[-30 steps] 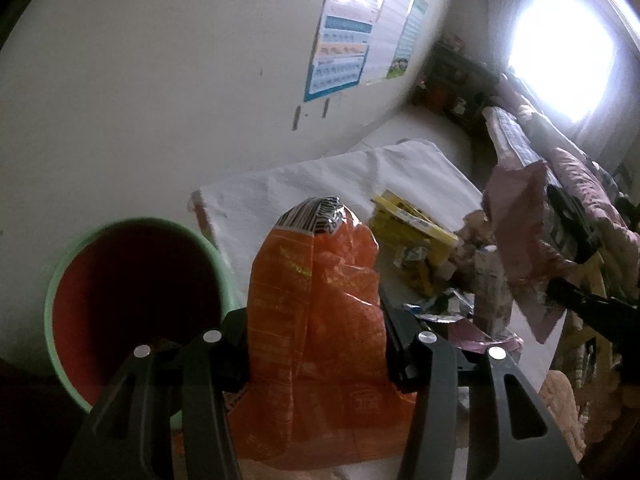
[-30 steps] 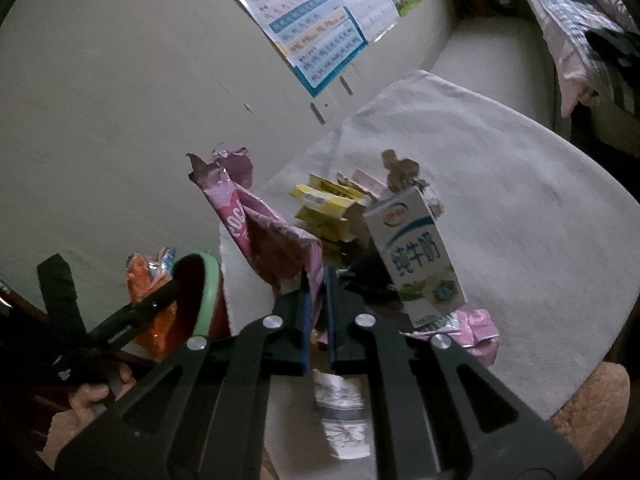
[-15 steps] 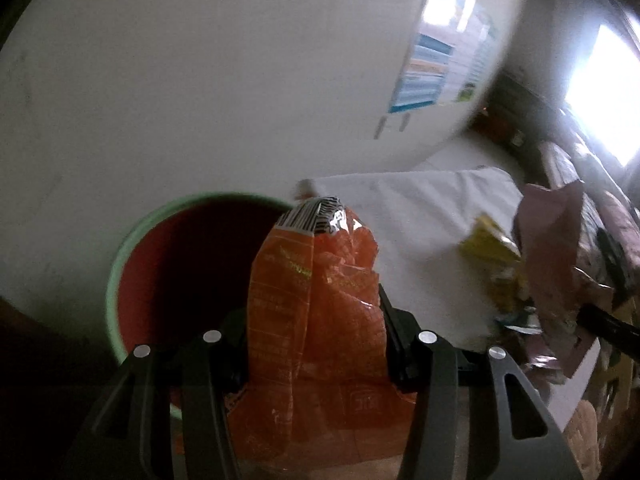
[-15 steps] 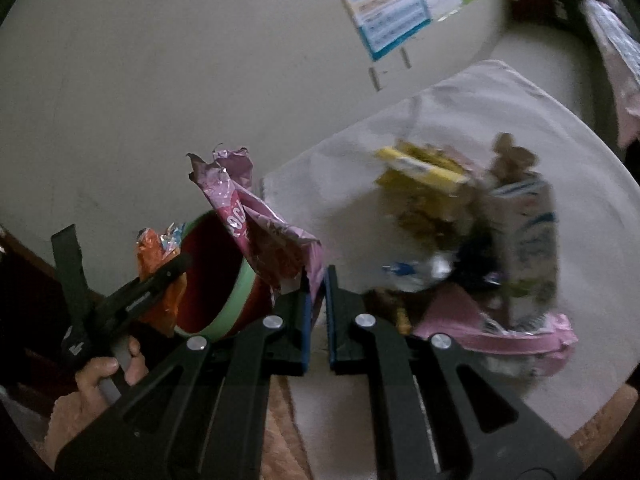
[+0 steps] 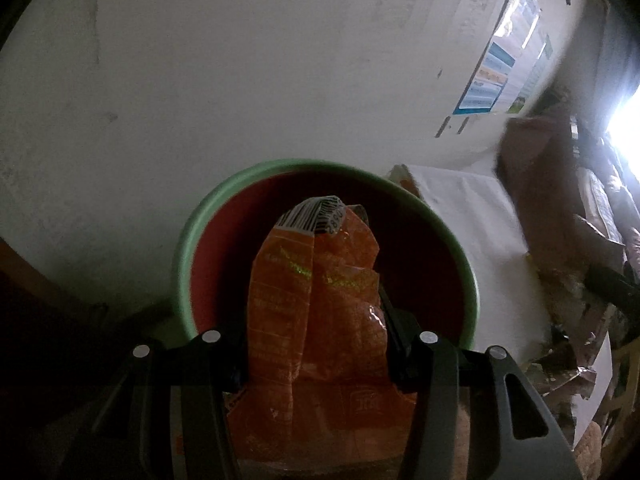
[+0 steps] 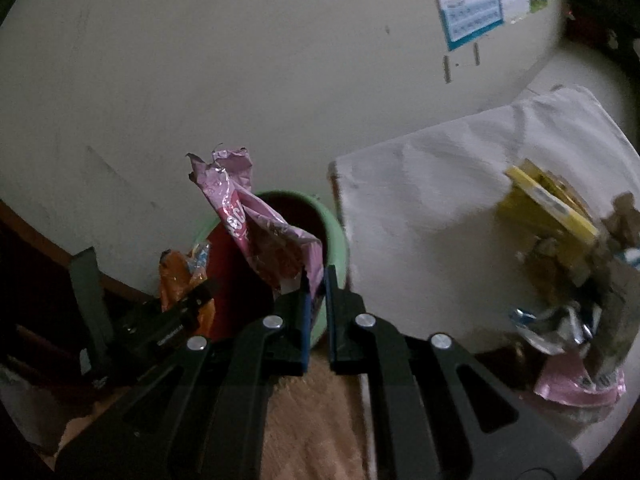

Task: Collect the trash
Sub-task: 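Carry the orange bag and pink wrapper over the green bucket and release both, then move both tools back to the trash pile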

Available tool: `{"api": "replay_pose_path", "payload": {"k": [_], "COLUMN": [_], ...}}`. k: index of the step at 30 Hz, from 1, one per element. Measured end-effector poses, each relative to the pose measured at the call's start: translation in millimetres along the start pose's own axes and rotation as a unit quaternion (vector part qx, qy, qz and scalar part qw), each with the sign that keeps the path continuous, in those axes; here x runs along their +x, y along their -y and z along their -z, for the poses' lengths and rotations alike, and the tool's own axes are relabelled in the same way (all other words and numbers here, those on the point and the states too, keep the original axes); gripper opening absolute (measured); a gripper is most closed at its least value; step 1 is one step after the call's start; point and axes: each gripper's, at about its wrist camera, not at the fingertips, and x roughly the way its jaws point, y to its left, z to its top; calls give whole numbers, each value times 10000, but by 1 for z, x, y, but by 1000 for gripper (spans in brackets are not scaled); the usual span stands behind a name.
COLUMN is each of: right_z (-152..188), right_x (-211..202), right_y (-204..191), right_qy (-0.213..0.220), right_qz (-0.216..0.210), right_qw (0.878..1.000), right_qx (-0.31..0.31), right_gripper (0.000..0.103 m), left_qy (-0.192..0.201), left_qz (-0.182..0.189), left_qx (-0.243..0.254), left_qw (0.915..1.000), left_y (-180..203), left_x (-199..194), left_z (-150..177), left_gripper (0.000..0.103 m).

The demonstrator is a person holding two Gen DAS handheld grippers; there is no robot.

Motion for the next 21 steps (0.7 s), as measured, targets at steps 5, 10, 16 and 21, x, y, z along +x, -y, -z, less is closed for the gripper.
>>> {"api": "replay_pose_path", "payload": {"k": [5, 10, 16, 21], "right_z": [-7, -9, -12, -9], "right_x": [25, 37, 28, 10], "right_y": [-11, -17, -22, -13], "right_qy": [-207, -292, -113, 20], "right_qz": [-47, -143, -318, -240], "right_qw": [9998, 9995, 9994, 9997], "right_qx": [-11, 23, 42, 70], "right_gripper": [7, 14, 45, 45], "left_qy": [-13, 86, 60, 53], "left_qz": [-60, 34, -22, -103], "left_qx": [-51, -212, -309, -331], "left_qw": [10000, 9997, 9995, 9994], "left_y": [-7, -12, -17, -14], "left_x": [4, 6, 9, 8], "left_z": [0, -2, 4, 4], "left_gripper": [55, 73, 78, 78]}}
